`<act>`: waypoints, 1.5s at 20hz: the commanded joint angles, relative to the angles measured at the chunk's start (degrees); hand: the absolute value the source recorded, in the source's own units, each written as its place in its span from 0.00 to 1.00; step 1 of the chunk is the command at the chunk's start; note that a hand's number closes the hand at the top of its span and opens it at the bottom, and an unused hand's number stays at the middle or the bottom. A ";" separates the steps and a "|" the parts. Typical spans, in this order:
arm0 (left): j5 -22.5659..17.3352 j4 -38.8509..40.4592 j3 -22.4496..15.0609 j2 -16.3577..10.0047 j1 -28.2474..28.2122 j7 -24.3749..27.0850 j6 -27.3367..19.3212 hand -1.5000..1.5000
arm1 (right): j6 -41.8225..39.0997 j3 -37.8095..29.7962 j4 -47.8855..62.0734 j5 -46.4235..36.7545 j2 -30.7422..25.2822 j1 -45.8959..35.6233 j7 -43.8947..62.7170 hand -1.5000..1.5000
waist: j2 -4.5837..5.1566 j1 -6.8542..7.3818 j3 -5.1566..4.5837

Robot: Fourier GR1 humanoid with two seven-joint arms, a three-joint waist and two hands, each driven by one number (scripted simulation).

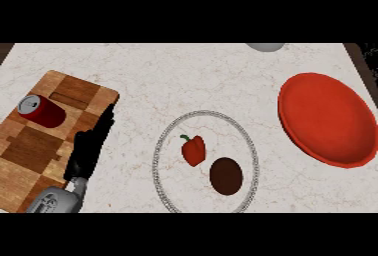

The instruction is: Pick the bell pepper from the placemat and place it in the bowl

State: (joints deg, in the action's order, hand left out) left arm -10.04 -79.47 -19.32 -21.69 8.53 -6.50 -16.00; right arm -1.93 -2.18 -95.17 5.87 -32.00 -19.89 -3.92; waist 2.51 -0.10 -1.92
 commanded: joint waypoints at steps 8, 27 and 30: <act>4.80 -6.00 2.72 -1.62 9.67 2.49 -3.79 0.50 | -8.06 11.10 23.19 3.09 13.96 -7.02 -7.02 1.00 | -0.40 7.43 2.24; 5.72 -10.16 6.05 -3.69 7.44 -1.78 -4.78 0.50 | -32.96 28.11 39.59 -17.02 7.84 -30.51 -27.80 0.00 | -2.11 3.41 1.94; 7.38 -10.13 5.49 -2.30 6.43 -2.22 -6.46 0.50 | -31.55 32.42 40.64 -21.65 11.25 -32.26 -27.78 0.00 | -2.18 2.40 1.94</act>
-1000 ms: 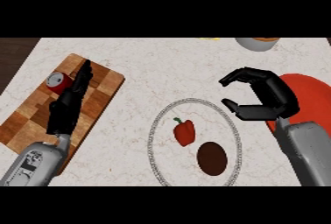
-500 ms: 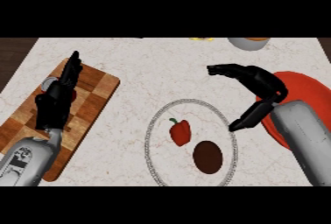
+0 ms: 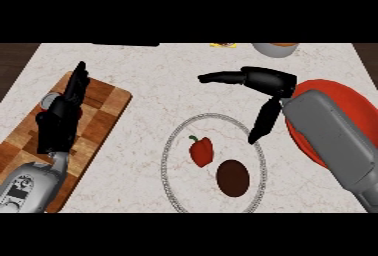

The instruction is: Pick the bell pepper from the placemat and place it in the bowl

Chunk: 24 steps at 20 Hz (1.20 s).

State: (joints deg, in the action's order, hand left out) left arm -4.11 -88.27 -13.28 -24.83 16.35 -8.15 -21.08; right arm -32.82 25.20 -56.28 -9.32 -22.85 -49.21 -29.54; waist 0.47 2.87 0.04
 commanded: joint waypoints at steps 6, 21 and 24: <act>0.93 -1.90 2.57 -0.85 -1.29 -2.41 1.21 0.50 | -4.87 7.58 3.96 -9.19 6.30 -6.26 -1.35 0.00 | -0.41 -1.80 -0.03; 5.41 -0.35 3.00 4.02 -2.01 -1.60 1.51 0.50 | -2.13 15.42 6.58 -25.09 12.98 -4.74 5.10 0.00 | -0.42 -2.59 -0.04; 1.52 -1.55 8.44 0.09 -4.95 1.70 6.55 0.50 | -0.05 16.03 7.78 -27.57 13.63 -0.25 3.57 0.00 | -0.43 -2.44 -0.04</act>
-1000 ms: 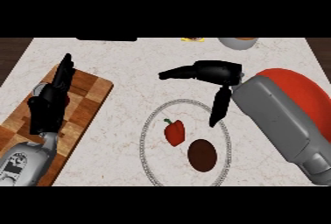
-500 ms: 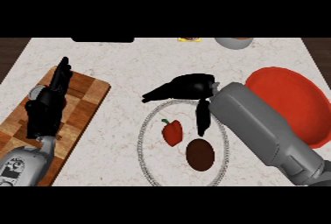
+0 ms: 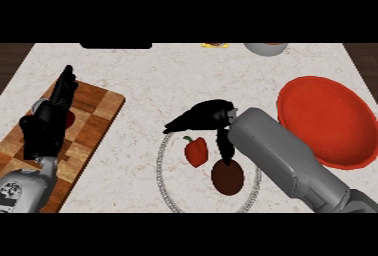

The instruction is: Pick the bell pepper from the placemat and place it in the bowl

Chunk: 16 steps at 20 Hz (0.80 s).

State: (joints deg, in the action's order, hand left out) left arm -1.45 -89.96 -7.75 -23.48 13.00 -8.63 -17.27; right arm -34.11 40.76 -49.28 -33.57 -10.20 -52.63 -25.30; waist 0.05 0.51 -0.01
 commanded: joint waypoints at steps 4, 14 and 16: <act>1.82 0.90 1.21 2.10 0.47 -0.10 1.75 0.50 | 4.49 -1.23 9.21 -7.22 7.27 0.75 -2.78 0.00 | 0.17 0.19 0.01; 3.45 -1.82 2.92 3.52 -0.10 -2.01 3.44 0.50 | 9.95 -2.42 15.35 -13.98 9.10 4.78 -8.16 0.00 | 0.15 0.25 0.03; 2.71 -0.17 4.21 2.92 -0.69 0.94 5.58 0.50 | 9.75 -1.37 17.27 -15.42 10.11 1.05 -9.78 1.00 | 0.23 0.54 0.01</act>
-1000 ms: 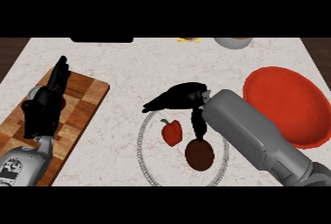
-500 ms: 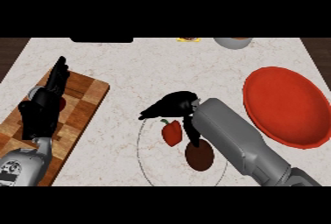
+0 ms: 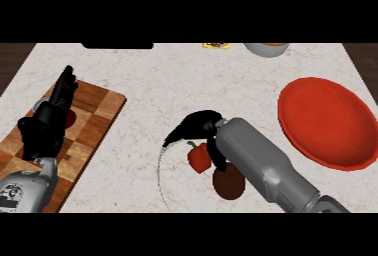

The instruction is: Pick the bell pepper from the placemat and place it in the bowl

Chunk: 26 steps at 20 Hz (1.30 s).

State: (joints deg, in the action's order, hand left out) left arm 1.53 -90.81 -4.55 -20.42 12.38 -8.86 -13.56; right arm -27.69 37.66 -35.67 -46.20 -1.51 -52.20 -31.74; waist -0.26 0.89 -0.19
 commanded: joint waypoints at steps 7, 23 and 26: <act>3.12 -0.62 0.00 2.35 2.27 -3.01 0.00 0.50 | 11.11 2.20 4.43 -3.72 1.47 3.28 -7.19 1.00 | 0.57 0.19 0.22; 2.70 -0.13 6.07 1.01 -3.78 -3.02 0.47 0.50 | 15.22 -0.65 -12.18 -3.58 -0.25 25.69 6.21 1.00 | -2.81 -9.67 0.06; 2.54 -0.61 7.02 0.58 -4.55 -3.16 0.14 0.50 | 17.76 -2.80 -19.68 -0.81 0.62 32.01 8.75 1.00 | -3.00 -10.30 0.08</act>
State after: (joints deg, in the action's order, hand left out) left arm 4.25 -91.41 1.27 -19.42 8.94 -11.67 -12.91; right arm -13.65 34.89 -50.54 -48.25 -1.57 -30.50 -26.97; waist -3.25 -6.90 -0.24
